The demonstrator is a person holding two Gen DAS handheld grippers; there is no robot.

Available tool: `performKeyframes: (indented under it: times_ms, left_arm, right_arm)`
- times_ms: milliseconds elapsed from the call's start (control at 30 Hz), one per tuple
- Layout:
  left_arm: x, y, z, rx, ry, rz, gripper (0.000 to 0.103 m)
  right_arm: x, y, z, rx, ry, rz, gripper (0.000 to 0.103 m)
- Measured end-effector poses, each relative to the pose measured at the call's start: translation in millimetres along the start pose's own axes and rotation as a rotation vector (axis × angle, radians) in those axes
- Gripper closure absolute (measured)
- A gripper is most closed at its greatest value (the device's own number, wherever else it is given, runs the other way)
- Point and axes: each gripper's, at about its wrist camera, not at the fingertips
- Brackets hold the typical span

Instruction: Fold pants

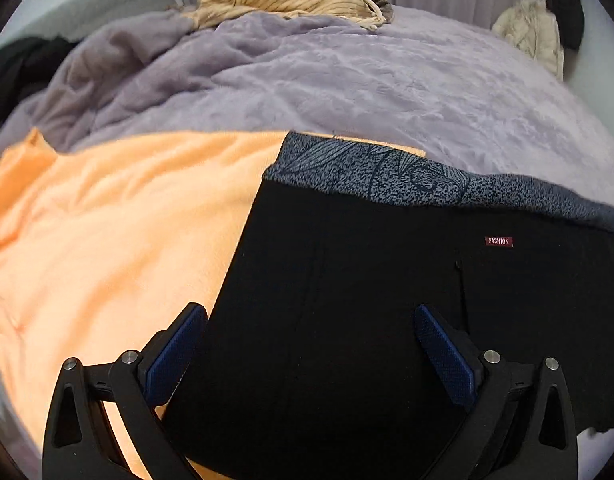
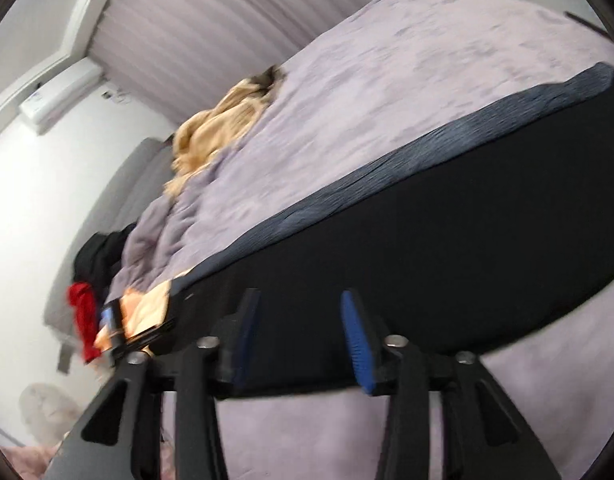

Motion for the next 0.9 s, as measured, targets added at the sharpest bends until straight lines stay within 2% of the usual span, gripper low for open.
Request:
performKeyframes:
  times_ms: [67, 133, 200, 333, 500, 567, 600, 700, 800, 833, 900]
  left_arm:
    - [3.3, -12.1, 1.0, 0.010, 0.046, -0.055, 0.000]
    - [0.0, -12.6, 2.1, 0.003, 0.039, -0.056, 0.000]
    - [-4.5, -10.2, 2.7, -0.017, 0.009, -0.038, 0.000]
    - [-4.6, -8.1, -0.2, -0.044, 0.003, -0.048, 0.000]
    - [-1.7, -4.8, -5.7, -0.069, 0.010, -0.055, 0.000]
    - [-1.4, -5.0, -5.5, -0.069, 0.014, -0.056, 0.000]
    - [-1.5, -5.1, -5.6, -0.070, 0.014, -0.057, 0.000]
    - [-1.5, -5.0, -5.7, -0.073, 0.014, -0.056, 0.000]
    - [-1.3, -4.9, -6.5, -0.080, 0.016, -0.055, 0.000]
    - [-1.7, -3.5, -6.4, -0.081, 0.015, -0.050, 0.000]
    - [-3.1, 7.1, -4.0, -0.075, 0.011, -0.018, 0.000]
  right_arm:
    - [23.2, -32.9, -28.9, 0.111, -0.005, 0.103, 0.034]
    - [32.3, -63.3, -50.9, 0.199, -0.040, 0.139, 0.040]
    - [30.0, -84.4, -64.8, 0.235, -0.093, 0.143, 0.045]
    - [4.1, -100.1, -71.4, 0.204, -0.272, 0.174, 0.052]
    - [-3.4, -107.3, -64.4, 0.172, -0.299, 0.161, 0.053]
    - [2.7, -116.5, -61.0, 0.171, -0.304, 0.145, 0.084]
    - [8.7, -116.9, -57.6, 0.171, -0.283, 0.111, 0.094]
    - [34.5, -105.9, -52.6, 0.160, -0.180, 0.044, 0.094]
    - [20.6, -112.2, -68.4, 0.220, -0.171, -0.084, 0.096]
    - [10.4, -113.7, -75.8, 0.225, -0.208, -0.073, 0.096]
    - [6.5, -105.0, -79.8, 0.212, -0.247, 0.008, 0.095]
Point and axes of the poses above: each gripper's, at about its wrist camera, not at the fingertips, and y roughly against the way its jaws point, x to its left, z to its top, and after that the axes turned 10 degrees about z, right-handed
